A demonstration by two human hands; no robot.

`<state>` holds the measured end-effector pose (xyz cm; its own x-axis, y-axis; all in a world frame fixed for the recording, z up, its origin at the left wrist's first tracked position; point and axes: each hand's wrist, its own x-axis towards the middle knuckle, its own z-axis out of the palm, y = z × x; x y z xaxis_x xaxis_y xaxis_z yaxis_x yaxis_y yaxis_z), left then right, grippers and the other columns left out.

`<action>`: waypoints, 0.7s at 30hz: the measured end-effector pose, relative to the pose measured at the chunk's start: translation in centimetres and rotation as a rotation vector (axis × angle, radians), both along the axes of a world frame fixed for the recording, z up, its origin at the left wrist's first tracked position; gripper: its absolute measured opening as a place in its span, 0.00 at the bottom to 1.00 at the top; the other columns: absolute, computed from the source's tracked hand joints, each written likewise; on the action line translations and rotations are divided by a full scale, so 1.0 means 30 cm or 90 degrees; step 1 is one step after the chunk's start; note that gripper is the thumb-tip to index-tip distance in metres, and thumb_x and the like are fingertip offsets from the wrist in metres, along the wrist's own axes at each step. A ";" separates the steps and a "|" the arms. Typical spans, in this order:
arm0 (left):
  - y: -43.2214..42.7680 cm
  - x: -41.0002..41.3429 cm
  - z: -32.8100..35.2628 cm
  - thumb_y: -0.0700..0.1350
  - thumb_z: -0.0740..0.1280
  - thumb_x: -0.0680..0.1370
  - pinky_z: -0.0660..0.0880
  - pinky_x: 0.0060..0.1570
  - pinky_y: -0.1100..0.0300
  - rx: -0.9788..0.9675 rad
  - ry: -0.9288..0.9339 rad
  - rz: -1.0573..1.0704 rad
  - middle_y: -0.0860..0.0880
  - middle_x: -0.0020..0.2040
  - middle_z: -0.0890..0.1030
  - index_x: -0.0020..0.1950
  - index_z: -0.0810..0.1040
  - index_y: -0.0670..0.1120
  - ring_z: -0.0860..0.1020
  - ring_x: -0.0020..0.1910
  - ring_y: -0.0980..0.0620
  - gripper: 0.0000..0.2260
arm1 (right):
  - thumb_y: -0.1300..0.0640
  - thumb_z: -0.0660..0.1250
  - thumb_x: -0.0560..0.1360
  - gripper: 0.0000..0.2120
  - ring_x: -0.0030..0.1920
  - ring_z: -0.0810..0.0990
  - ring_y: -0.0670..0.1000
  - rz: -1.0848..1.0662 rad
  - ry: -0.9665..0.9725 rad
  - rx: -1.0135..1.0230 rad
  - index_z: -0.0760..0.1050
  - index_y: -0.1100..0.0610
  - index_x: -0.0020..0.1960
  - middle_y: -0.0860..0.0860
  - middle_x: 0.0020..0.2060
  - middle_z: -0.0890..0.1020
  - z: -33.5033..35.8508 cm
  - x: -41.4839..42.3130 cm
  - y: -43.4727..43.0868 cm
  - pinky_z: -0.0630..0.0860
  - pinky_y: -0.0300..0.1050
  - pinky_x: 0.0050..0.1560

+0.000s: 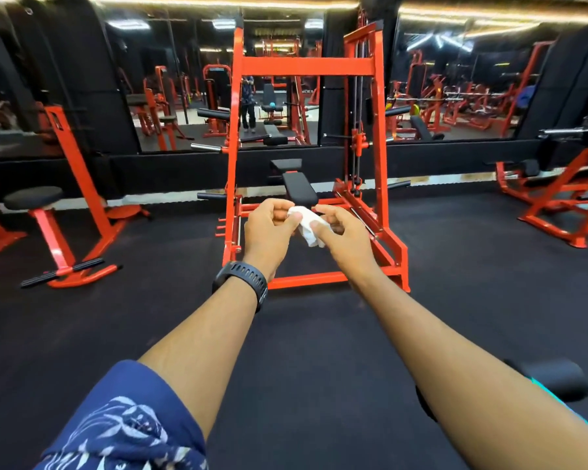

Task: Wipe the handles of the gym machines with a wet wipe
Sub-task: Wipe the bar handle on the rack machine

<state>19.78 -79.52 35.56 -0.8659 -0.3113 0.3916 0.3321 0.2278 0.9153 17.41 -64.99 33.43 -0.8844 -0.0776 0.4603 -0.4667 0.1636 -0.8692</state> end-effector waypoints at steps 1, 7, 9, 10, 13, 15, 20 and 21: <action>-0.018 -0.092 -0.009 0.38 0.70 0.78 0.82 0.50 0.52 -0.001 0.002 -0.001 0.49 0.47 0.84 0.53 0.80 0.48 0.83 0.46 0.51 0.06 | 0.54 0.70 0.77 0.15 0.53 0.82 0.48 0.004 -0.001 -0.002 0.79 0.54 0.63 0.47 0.52 0.83 -0.011 -0.096 -0.018 0.79 0.40 0.52; -0.088 -0.654 -0.079 0.40 0.71 0.78 0.82 0.51 0.50 -0.011 0.004 0.005 0.49 0.47 0.85 0.50 0.81 0.49 0.84 0.48 0.51 0.05 | 0.48 0.73 0.75 0.19 0.53 0.83 0.46 0.020 -0.007 -0.003 0.80 0.53 0.64 0.46 0.53 0.85 -0.069 -0.652 -0.088 0.80 0.46 0.50; -0.101 -0.842 -0.076 0.39 0.71 0.78 0.82 0.48 0.53 -0.026 0.000 0.012 0.50 0.45 0.84 0.50 0.81 0.48 0.83 0.46 0.51 0.04 | 0.52 0.70 0.78 0.15 0.51 0.84 0.47 0.032 -0.006 0.012 0.80 0.54 0.62 0.47 0.51 0.85 -0.063 -0.838 -0.101 0.82 0.50 0.48; -0.107 -0.930 -0.070 0.39 0.71 0.78 0.82 0.46 0.55 -0.037 -0.004 0.019 0.50 0.45 0.84 0.49 0.81 0.47 0.83 0.46 0.51 0.04 | 0.54 0.68 0.79 0.11 0.48 0.84 0.48 0.047 -0.003 0.026 0.81 0.54 0.60 0.48 0.48 0.86 -0.059 -0.929 -0.110 0.82 0.52 0.49; -0.137 -1.194 -0.049 0.40 0.71 0.78 0.79 0.41 0.64 -0.057 -0.001 0.044 0.50 0.44 0.84 0.49 0.82 0.45 0.82 0.43 0.52 0.01 | 0.56 0.64 0.81 0.09 0.44 0.84 0.50 0.066 0.004 0.028 0.84 0.52 0.53 0.51 0.43 0.86 -0.029 -1.188 -0.147 0.82 0.51 0.49; -0.161 -1.368 -0.054 0.41 0.71 0.78 0.79 0.43 0.64 -0.066 0.007 0.065 0.51 0.43 0.83 0.48 0.82 0.44 0.81 0.43 0.54 0.01 | 0.54 0.67 0.80 0.07 0.43 0.83 0.48 0.096 -0.015 0.009 0.83 0.52 0.52 0.52 0.43 0.85 -0.028 -1.356 -0.180 0.80 0.46 0.46; -0.248 -1.793 -0.139 0.43 0.72 0.78 0.81 0.48 0.56 -0.058 -0.012 0.087 0.52 0.43 0.83 0.47 0.81 0.46 0.82 0.43 0.55 0.02 | 0.57 0.70 0.78 0.07 0.50 0.83 0.42 0.109 -0.039 0.036 0.82 0.55 0.55 0.43 0.46 0.85 -0.102 -1.790 -0.277 0.80 0.39 0.50; -0.274 -1.889 -0.165 0.43 0.72 0.78 0.81 0.47 0.55 -0.047 -0.013 0.086 0.52 0.43 0.83 0.48 0.80 0.46 0.82 0.43 0.54 0.02 | 0.58 0.69 0.78 0.06 0.49 0.84 0.42 0.107 -0.037 0.034 0.82 0.55 0.54 0.43 0.45 0.85 -0.122 -1.897 -0.305 0.80 0.38 0.50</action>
